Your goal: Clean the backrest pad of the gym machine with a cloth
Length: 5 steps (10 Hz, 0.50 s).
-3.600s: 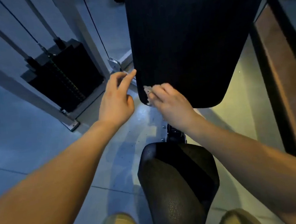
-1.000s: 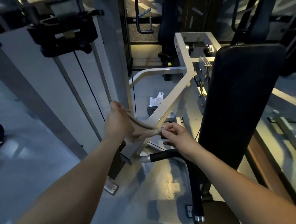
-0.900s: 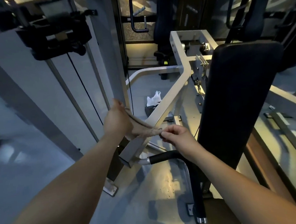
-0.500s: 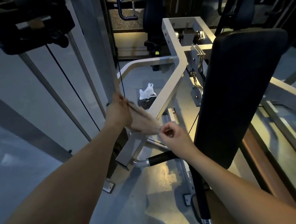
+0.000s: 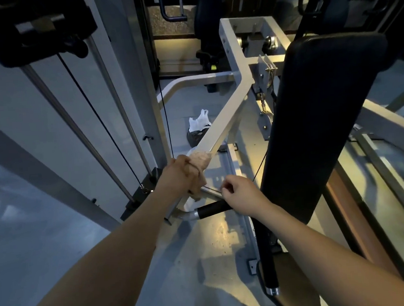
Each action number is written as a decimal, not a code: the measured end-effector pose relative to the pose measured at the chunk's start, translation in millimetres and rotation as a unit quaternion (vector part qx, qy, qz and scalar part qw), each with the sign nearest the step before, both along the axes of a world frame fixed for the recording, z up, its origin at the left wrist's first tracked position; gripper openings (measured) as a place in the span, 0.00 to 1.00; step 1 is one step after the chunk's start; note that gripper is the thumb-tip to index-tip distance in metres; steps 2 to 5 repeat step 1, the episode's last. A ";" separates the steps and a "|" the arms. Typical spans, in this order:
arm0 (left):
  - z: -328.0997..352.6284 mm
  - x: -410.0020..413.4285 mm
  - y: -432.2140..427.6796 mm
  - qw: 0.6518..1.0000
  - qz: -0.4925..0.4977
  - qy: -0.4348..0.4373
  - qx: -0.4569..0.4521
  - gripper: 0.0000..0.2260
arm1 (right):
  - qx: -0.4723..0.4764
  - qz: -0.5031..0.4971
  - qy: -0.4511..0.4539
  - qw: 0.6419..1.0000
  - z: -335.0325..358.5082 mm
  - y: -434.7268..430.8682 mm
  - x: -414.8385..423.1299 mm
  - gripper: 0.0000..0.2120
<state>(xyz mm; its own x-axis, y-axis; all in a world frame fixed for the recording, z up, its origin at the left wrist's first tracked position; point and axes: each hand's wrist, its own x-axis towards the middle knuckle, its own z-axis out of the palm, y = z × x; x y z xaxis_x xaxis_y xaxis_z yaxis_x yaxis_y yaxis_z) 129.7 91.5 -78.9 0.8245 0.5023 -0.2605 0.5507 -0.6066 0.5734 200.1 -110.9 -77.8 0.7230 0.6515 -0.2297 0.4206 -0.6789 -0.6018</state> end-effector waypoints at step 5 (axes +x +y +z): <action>14.6 -4.9 -7.4 0.997 0.071 0.013 0.015 0.24 | 0.038 -0.042 -0.021 0.998 20.2 -27.4 9.2 0.05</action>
